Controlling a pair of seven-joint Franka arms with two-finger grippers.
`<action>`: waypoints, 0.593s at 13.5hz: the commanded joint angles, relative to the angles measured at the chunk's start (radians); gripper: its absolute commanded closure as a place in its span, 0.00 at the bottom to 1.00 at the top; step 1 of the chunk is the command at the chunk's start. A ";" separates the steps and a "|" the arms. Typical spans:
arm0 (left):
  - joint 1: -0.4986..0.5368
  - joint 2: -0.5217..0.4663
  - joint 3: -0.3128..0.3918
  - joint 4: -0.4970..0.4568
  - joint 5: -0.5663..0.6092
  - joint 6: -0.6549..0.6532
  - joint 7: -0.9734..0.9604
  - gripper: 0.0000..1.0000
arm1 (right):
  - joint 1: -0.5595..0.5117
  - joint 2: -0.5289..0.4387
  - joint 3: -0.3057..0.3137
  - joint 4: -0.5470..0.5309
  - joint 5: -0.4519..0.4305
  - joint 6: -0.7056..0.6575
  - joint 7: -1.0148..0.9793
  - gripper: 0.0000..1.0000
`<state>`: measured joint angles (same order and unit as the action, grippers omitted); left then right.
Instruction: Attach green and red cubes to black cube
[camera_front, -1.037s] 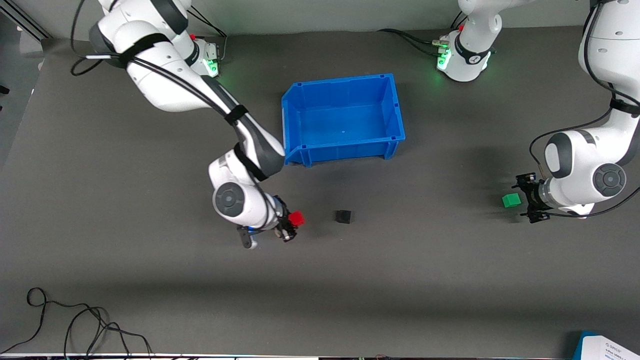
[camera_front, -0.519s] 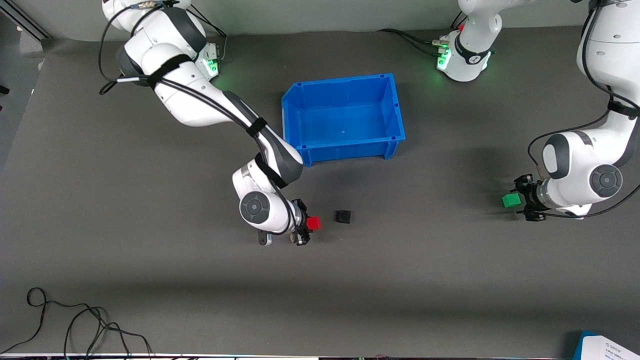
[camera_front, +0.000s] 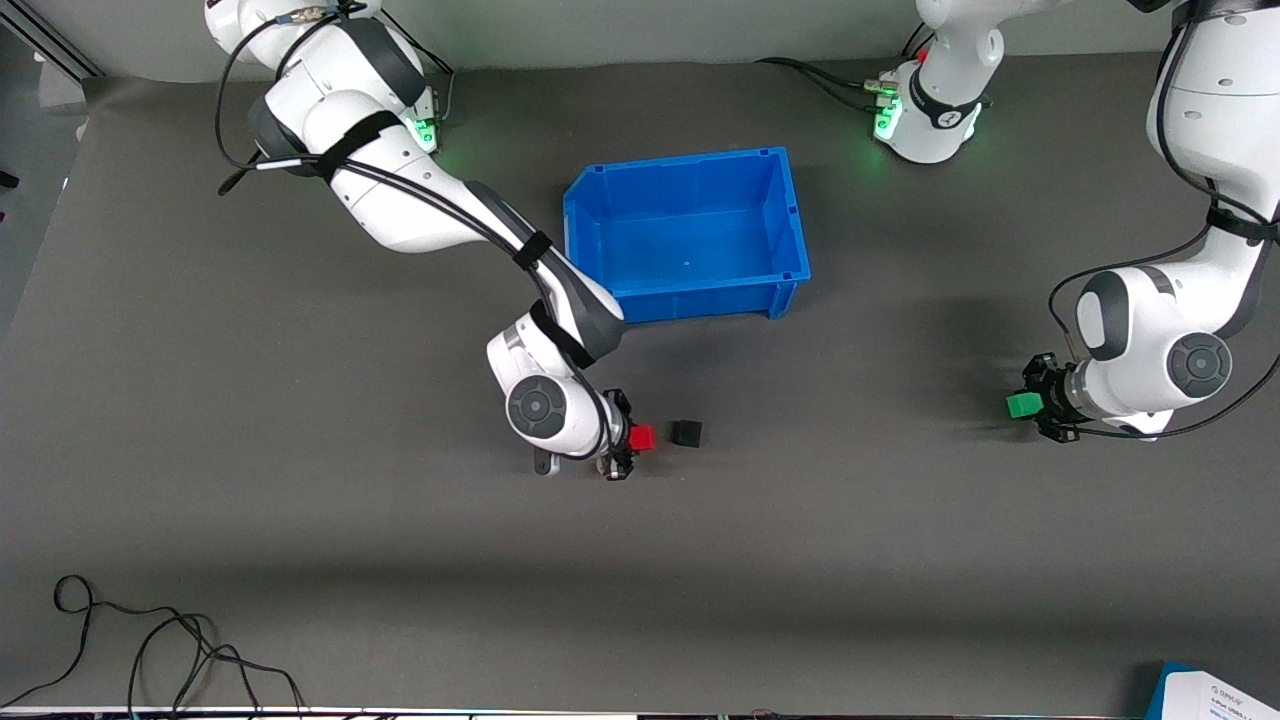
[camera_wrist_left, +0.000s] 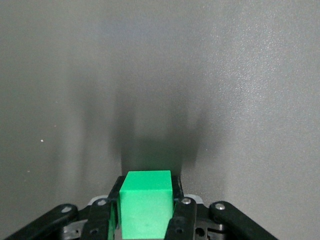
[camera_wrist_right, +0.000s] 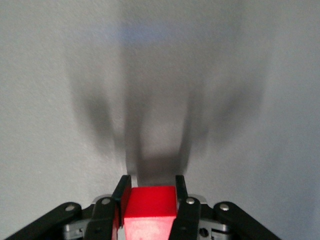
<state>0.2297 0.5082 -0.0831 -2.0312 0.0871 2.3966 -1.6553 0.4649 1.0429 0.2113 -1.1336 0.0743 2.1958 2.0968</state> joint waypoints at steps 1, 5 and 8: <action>-0.007 -0.005 0.008 -0.004 0.014 0.006 -0.004 0.61 | 0.027 0.017 -0.024 0.044 -0.016 -0.015 0.081 0.84; -0.006 -0.008 0.008 0.000 0.014 0.006 -0.015 0.94 | 0.043 0.020 -0.024 0.052 -0.018 -0.015 0.126 0.84; -0.010 -0.037 0.005 0.014 0.013 -0.023 -0.015 1.00 | 0.066 0.034 -0.026 0.052 -0.018 0.010 0.157 0.86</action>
<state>0.2298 0.5050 -0.0819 -2.0241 0.0872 2.3972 -1.6556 0.4943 1.0492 0.2008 -1.1219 0.0739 2.1973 2.1963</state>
